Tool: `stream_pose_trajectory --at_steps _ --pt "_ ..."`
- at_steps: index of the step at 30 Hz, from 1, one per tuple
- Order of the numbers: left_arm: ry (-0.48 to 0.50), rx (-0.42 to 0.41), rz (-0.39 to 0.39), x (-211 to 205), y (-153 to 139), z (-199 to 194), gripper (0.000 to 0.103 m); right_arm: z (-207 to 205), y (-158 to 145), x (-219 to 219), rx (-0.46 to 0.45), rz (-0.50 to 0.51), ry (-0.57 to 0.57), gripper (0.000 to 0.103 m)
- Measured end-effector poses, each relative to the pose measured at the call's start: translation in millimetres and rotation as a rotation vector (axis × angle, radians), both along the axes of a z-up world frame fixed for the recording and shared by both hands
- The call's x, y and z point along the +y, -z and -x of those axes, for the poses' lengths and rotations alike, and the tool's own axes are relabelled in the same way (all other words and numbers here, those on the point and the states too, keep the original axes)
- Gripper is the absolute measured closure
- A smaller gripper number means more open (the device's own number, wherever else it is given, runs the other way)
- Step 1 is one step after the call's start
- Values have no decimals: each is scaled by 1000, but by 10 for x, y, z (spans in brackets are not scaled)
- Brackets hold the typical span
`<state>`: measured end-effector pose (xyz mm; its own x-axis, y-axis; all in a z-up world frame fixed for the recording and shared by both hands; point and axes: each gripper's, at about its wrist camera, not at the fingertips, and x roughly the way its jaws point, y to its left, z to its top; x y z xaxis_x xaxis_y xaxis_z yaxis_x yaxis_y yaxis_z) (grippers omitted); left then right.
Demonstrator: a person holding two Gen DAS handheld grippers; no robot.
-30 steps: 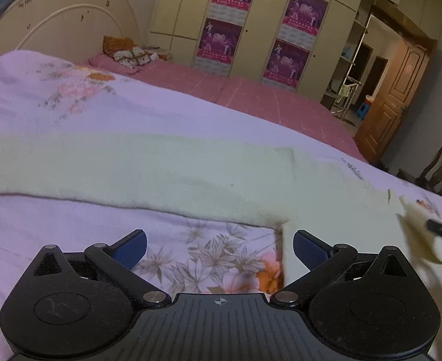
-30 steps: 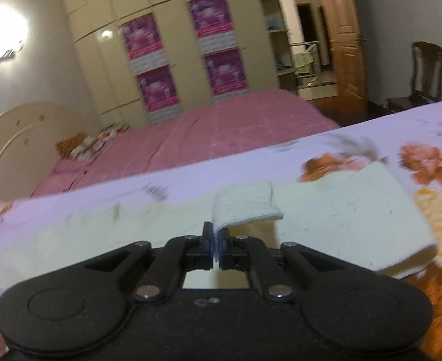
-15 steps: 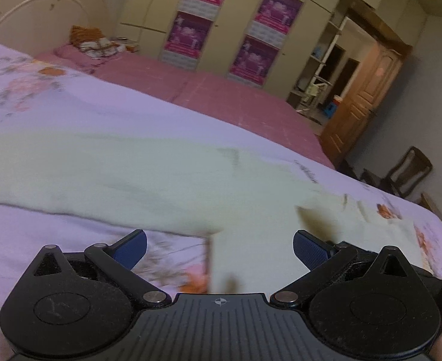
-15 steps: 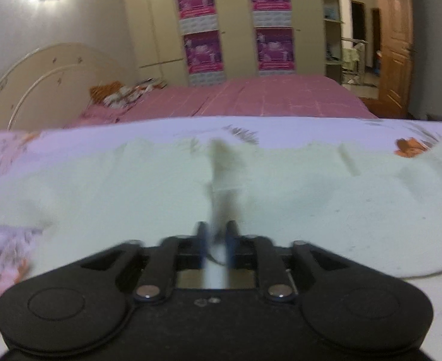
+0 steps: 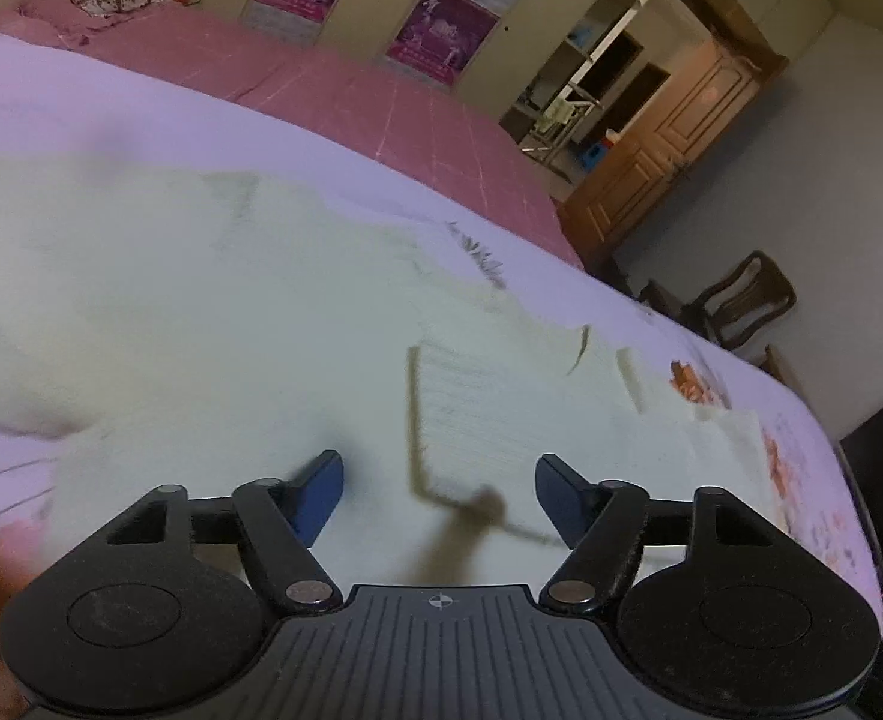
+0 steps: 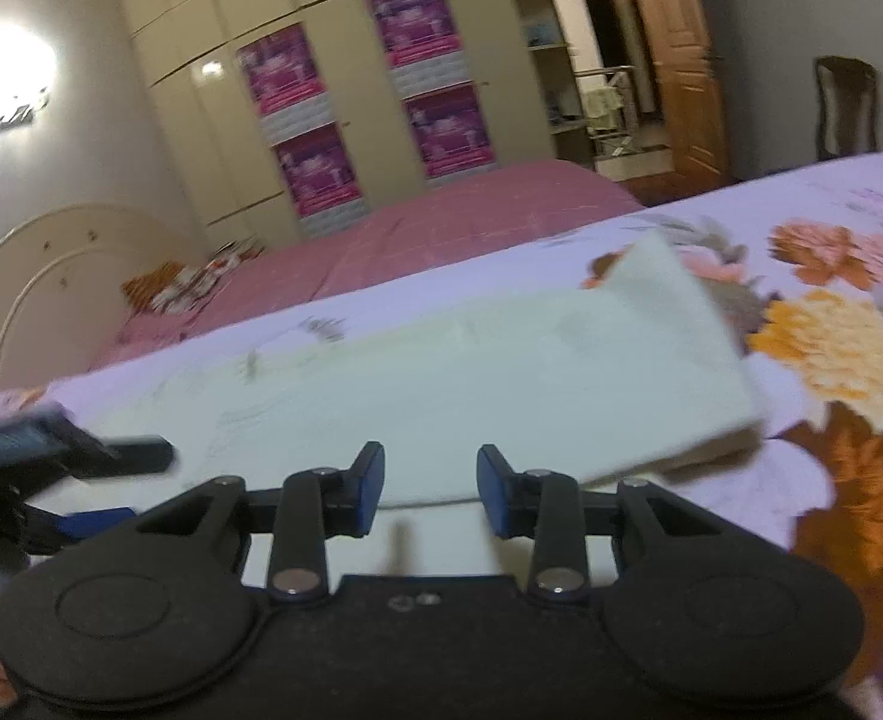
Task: Fold small clothes
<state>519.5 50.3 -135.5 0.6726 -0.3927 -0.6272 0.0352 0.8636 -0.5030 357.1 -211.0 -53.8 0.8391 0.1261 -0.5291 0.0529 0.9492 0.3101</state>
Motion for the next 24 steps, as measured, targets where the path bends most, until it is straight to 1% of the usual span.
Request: stream_pose_trajectory --at_steps 2,3,4,5,6,7,9,11,12,14,16,18,20,24 --pt "11 19 -12 -113 10 -89 59 7 32 -104 7 -17 19 68" --pt "16 26 -21 -169 22 -119 63 -10 50 -128 10 -30 28 68" --pt "28 25 -35 -223 21 -145 76 -9 74 -166 16 -45 36 68" --pt "44 26 -62 -292 30 -170 96 3 116 -214 23 -62 43 68" --pt "50 29 -69 -310 42 -191 96 -7 146 -243 30 -79 50 68" --pt "46 25 -55 -300 54 -198 97 -25 175 -272 37 -99 56 68" --pt "22 -13 -41 -174 10 -140 99 -26 231 -331 50 -128 66 68" --pt "-7 -59 -75 24 -73 -23 99 -16 263 -420 57 -160 76 68" --pt "-22 -61 -76 103 -81 -10 99 1 266 -473 57 -179 80 65" --pt "-41 -56 -72 229 -75 -4 99 16 302 -582 60 -217 84 64" --pt "-47 -46 -79 287 -48 -21 99 5 360 -697 71 -288 92 65" --pt "-46 -42 -87 279 -22 -37 99 -13 436 -809 77 -388 104 65" --pt "-51 -39 -89 297 4 -36 99 -30 481 -897 75 -466 118 66" --pt "-66 -35 -80 463 38 36 99 -82 518 -1013 73 -543 137 66"
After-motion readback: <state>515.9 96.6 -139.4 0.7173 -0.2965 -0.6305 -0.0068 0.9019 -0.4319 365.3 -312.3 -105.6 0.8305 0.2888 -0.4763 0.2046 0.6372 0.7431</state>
